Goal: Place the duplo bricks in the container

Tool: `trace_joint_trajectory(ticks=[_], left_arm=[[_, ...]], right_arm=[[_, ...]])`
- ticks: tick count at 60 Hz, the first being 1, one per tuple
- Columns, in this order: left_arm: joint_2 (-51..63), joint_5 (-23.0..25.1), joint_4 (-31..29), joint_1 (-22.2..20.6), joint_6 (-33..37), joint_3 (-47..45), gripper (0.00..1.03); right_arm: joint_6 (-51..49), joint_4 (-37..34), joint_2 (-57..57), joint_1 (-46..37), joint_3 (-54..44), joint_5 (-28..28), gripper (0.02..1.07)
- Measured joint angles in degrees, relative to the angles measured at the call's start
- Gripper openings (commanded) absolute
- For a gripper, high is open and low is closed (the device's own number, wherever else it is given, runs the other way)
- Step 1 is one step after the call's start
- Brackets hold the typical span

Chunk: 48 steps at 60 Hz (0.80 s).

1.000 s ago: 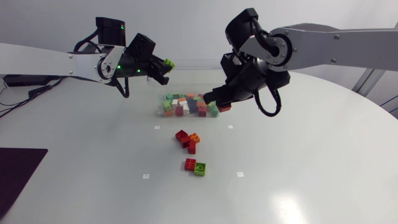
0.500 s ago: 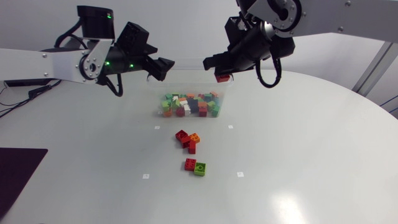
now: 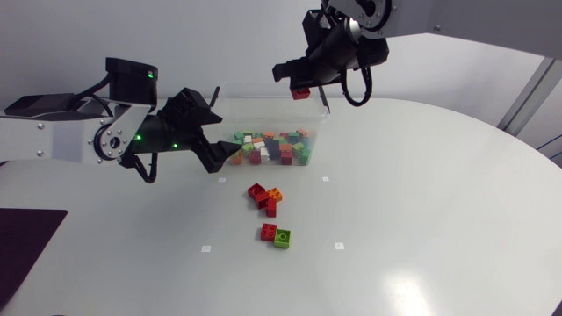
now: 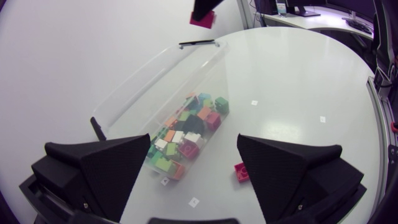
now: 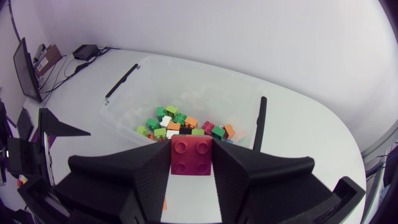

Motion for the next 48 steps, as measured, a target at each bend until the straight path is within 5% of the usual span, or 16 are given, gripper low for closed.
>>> trace_joint_trajectory(ticks=[12, 22, 32, 48], left_arm=[[0.0, 0.6, -0.2, -1.1, 2.3, -2.3, 0.97], [0.1, 0.8, 0.4, -1.2, 3.1, -4.0, 0.97], [1.4, 0.8, 1.6, -1.2, 3.9, -4.9, 0.97], [6.1, 1.0, 2.7, -1.3, 6.6, -5.6, 0.97]], right_arm=[[0.0, 1.4, 2.2, 0.0, 0.5, 0.0, 0.31], [0.0, 5.7, 3.5, 0.0, 0.5, 0.3, 0.48], [0.0, 8.9, 4.9, -0.1, 1.4, 0.5, 0.90], [-0.2, 10.6, 5.7, -0.6, 1.5, 1.3, 0.98]])
